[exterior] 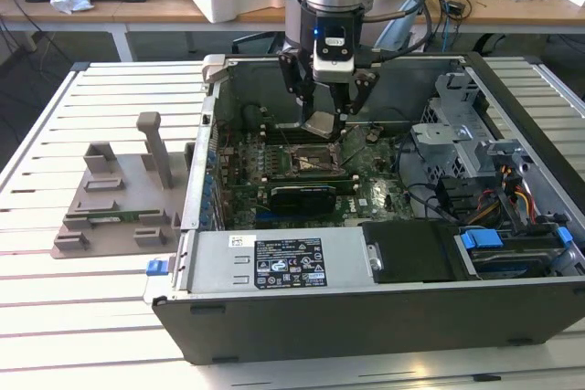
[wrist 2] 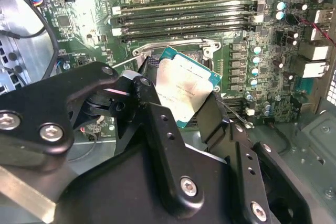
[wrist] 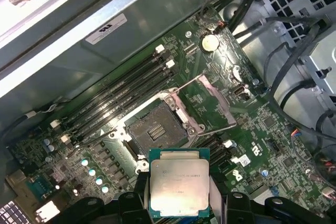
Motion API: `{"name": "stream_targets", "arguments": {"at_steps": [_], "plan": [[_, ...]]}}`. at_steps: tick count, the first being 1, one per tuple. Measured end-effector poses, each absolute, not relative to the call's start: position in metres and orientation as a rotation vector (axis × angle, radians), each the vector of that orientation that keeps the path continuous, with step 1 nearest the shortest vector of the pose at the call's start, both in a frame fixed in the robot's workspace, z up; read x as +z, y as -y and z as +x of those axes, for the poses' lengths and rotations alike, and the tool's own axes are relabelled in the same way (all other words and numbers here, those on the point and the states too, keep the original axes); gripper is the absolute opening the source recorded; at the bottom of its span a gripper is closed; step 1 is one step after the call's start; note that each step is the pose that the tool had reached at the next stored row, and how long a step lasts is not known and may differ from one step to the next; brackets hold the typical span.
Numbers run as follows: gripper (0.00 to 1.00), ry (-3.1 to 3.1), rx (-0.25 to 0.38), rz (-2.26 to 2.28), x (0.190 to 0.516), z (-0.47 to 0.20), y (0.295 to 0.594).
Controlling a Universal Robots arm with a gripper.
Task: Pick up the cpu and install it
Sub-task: 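Place the cpu into insertion slot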
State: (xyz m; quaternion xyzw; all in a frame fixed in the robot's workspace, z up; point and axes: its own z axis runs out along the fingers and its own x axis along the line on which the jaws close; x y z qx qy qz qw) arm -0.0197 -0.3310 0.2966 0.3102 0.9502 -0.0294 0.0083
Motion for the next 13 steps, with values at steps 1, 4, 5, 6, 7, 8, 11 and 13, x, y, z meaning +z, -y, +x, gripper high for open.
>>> {"name": "stream_targets", "arguments": {"at_steps": [1,4,5,6,7,8,11,13], "plan": [[0.54,-2.967,-0.093,0.978,0.2966,-0.0197,0.3311],[0.54,-2.95,-0.094,1.029,0.2965,-0.0198,0.3311],[0.54,-2.945,-0.095,1.044,0.2965,-0.0198,0.331],[0.54,-2.94,-0.095,1.058,0.2964,-0.0198,0.331],[0.54,-2.937,-0.095,1.069,0.2964,-0.0198,0.331],[0.54,-2.934,-0.095,1.077,0.2964,-0.0198,0.331],[0.54,-2.924,-0.096,1.106,0.2963,-0.0198,0.331],[0.54,-2.917,-0.097,1.124,0.2963,-0.0198,0.331]]}}
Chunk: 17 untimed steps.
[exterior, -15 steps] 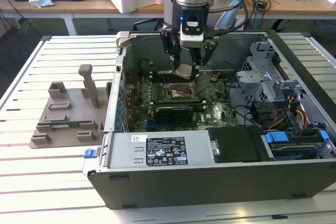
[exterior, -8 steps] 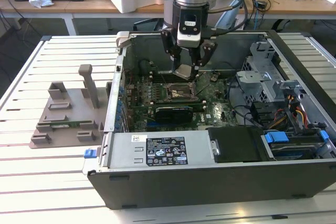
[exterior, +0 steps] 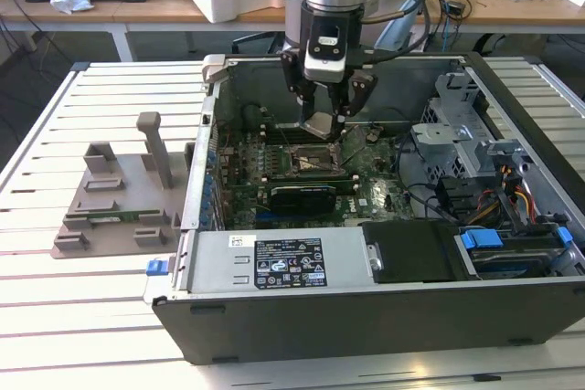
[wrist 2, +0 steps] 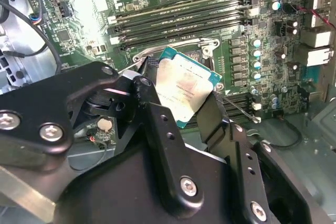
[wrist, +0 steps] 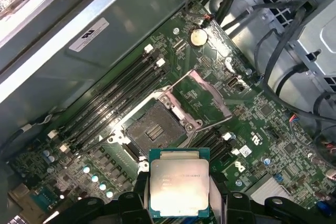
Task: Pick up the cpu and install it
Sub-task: 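Place the cpu into insertion slot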
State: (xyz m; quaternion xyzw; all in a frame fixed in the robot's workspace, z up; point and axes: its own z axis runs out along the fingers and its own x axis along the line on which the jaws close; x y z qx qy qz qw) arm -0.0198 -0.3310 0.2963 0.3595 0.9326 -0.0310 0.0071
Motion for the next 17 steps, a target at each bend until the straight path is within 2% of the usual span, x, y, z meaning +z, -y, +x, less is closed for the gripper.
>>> {"name": "stream_targets", "arguments": {"at_steps": [17], "plan": [[0.54,-2.774,-0.082,1.468,0.2955,-0.0198,0.331]]}}
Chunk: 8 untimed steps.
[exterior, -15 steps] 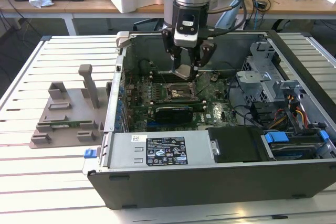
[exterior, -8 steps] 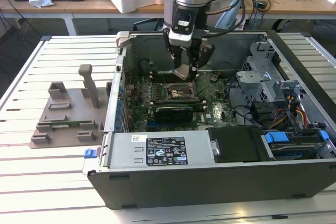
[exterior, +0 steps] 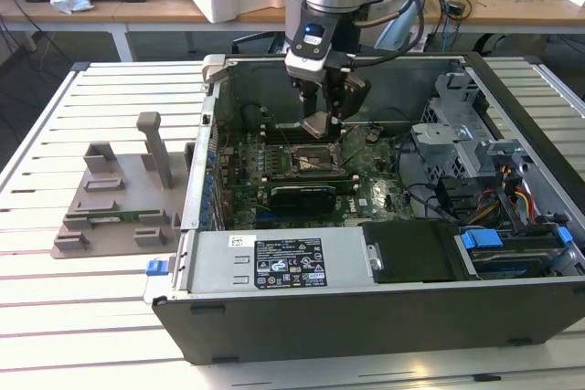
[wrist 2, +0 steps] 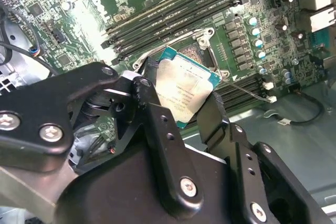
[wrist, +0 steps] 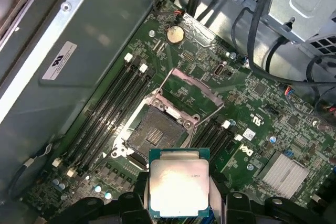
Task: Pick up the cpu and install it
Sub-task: 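Place the cpu into insertion slot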
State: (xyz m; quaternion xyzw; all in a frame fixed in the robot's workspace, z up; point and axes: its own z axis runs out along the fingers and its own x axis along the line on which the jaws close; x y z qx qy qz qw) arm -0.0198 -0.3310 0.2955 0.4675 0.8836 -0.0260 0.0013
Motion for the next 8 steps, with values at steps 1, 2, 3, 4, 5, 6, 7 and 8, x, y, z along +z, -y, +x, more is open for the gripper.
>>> {"name": "stream_targets", "arguments": {"at_steps": [1,2,3,4,5,6,7,8], "plan": [[0.54,-2.77,-0.082,1.475,0.2955,-0.0198,0.331],[0.54,-2.766,-0.082,1.482,0.2955,-0.0198,0.331],[0.54,-2.765,-0.082,1.485,0.2955,-0.0198,0.331],[0.54,-2.763,-0.082,1.488,0.2955,-0.0198,0.331],[0.54,-2.761,-0.082,1.492,0.2955,-0.0198,0.331],[0.54,-2.76,-0.082,1.495,0.2955,-0.0198,0.331],[0.54,-2.757,-0.082,1.5,0.2955,-0.0197,0.331],[0.54,-2.754,-0.082,1.505,0.2955,-0.0198,0.331]]}}
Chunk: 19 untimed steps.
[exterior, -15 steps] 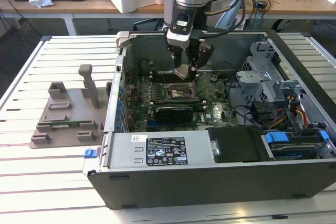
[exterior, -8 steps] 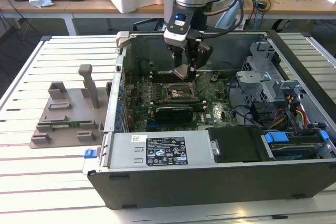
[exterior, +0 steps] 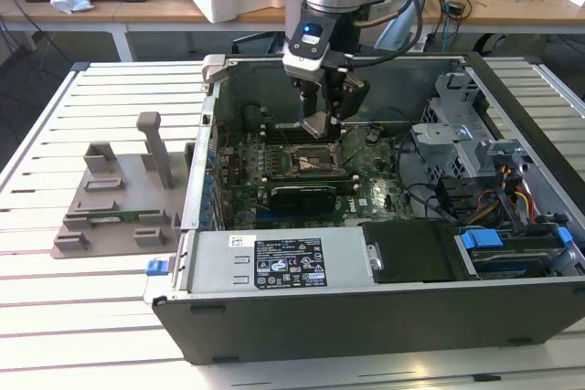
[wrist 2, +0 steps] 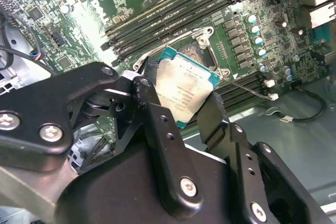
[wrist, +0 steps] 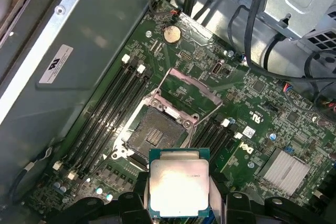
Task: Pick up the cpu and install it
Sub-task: 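Place the cpu into insertion slot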
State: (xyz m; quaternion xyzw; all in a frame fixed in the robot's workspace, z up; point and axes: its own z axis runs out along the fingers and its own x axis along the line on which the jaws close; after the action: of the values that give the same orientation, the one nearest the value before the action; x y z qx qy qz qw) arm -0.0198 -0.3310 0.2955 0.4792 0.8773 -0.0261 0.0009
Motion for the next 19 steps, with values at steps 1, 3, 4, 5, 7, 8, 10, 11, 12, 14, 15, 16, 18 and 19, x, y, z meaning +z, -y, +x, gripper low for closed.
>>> {"name": "stream_targets", "arguments": {"at_steps": [1,3,4,5,7,8,10,11,12,14,15,16,18,19], "plan": [[0.54,-2.752,-0.082,1.509,0.2955,-0.0198,0.331],[0.54,-2.747,-0.082,1.519,0.2955,-0.0198,0.331],[0.54,-2.746,-0.082,1.521,0.2955,-0.0198,0.331],[0.54,-2.742,-0.082,1.529,0.2955,-0.0198,0.331],[0.54,-2.738,-0.082,1.536,0.2955,-0.0198,0.331],[0.54,-2.737,-0.082,1.538,0.2955,-0.0198,0.331],[0.54,-2.731,-0.082,1.548,0.2955,-0.0198,0.331],[0.54,-2.729,-0.082,1.553,0.2954,-0.0197,0.331],[0.54,-2.719,-0.082,1.571,0.2954,-0.0197,0.331],[0.54,-2.707,-0.082,1.592,0.2954,-0.0198,0.331],[0.54,-2.691,-0.082,1.62,0.2954,-0.0198,0.331],[0.54,-2.683,-0.082,1.634,0.2953,-0.0198,0.3311],[0.54,-2.663,-0.082,1.666,0.2952,-0.0198,0.331],[0.54,-2.654,-0.083,1.68,0.2951,-0.0198,0.331]]}}
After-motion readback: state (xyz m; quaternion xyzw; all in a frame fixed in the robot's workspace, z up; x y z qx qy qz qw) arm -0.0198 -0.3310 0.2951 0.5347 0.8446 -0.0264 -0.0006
